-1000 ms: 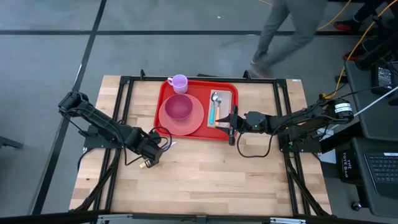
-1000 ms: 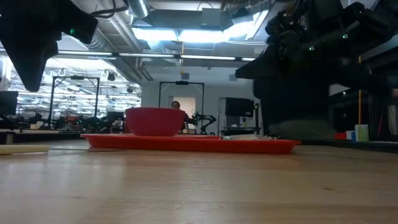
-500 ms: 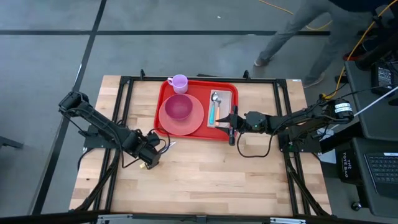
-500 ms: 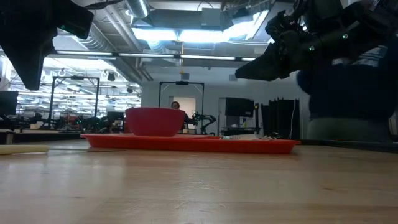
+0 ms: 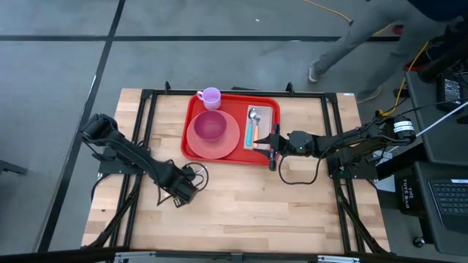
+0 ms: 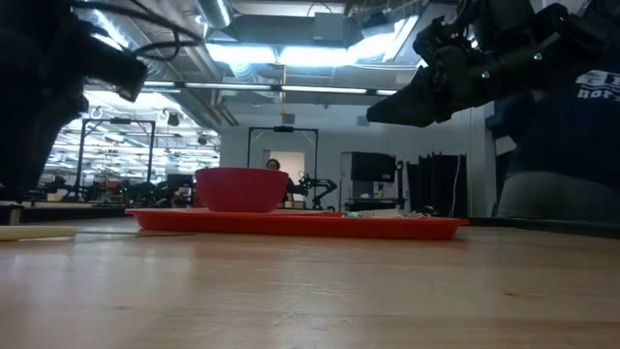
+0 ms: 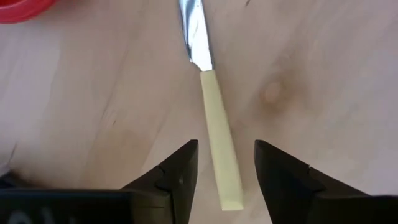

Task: Set up tray
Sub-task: Put the yellow knife on the light brown napkin

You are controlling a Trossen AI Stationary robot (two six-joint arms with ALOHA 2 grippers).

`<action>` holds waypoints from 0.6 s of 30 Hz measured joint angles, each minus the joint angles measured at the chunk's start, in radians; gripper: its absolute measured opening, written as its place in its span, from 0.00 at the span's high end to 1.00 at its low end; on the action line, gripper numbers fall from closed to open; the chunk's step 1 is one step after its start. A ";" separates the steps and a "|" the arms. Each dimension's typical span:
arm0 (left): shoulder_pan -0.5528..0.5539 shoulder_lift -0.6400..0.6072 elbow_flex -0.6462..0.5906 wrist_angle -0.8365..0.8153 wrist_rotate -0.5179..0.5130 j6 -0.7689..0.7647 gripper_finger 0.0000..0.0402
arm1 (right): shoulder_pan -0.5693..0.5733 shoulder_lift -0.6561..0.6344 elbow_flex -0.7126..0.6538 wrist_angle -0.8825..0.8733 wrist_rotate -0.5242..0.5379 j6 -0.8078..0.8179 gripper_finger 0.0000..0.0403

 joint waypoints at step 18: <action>0.028 0.158 0.000 0.096 0.007 0.114 0.64 | 0.000 0.000 0.000 0.000 0.000 0.002 0.66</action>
